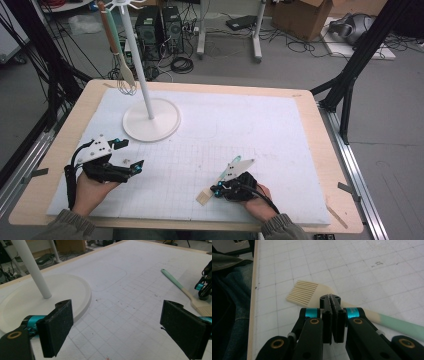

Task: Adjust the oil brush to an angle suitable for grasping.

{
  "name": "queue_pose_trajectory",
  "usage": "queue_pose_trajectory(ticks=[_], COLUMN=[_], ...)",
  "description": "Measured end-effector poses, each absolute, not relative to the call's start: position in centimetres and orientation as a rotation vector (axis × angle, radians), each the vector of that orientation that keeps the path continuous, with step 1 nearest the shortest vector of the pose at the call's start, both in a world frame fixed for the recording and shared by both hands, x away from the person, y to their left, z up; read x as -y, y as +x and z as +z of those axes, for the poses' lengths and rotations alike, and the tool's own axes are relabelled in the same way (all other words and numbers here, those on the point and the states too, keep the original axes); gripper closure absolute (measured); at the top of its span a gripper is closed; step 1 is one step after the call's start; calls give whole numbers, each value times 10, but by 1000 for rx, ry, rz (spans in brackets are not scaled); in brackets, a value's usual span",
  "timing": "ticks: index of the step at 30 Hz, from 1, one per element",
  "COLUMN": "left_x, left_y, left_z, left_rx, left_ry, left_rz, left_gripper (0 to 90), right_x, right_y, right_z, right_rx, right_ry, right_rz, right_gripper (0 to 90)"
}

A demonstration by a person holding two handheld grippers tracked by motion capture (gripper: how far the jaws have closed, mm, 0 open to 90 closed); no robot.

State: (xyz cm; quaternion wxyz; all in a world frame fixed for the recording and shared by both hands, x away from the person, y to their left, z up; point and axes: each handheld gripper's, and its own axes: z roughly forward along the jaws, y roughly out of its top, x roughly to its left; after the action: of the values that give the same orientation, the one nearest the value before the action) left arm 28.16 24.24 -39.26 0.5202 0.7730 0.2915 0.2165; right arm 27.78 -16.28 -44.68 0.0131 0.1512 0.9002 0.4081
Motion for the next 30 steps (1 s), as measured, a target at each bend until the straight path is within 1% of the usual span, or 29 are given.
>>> queue_pose_trajectory(ticks=[10, 26, 30], left_x=[-241, -241, -241], left_y=[282, 282, 282], left_z=[-393, -394, -394], left_rx=[-693, -686, -685], left_ry=[1862, 1869, 1867], left_rz=[519, 514, 510], left_gripper=[120, 121, 121], right_x=[148, 115, 114], right_y=[282, 303, 305], right_z=[-447, -447, -446], right_rx=[-2780, -2751, -2756], right_ry=[484, 479, 474], right_rz=[1270, 1249, 1273], right_gripper=[884, 890, 889])
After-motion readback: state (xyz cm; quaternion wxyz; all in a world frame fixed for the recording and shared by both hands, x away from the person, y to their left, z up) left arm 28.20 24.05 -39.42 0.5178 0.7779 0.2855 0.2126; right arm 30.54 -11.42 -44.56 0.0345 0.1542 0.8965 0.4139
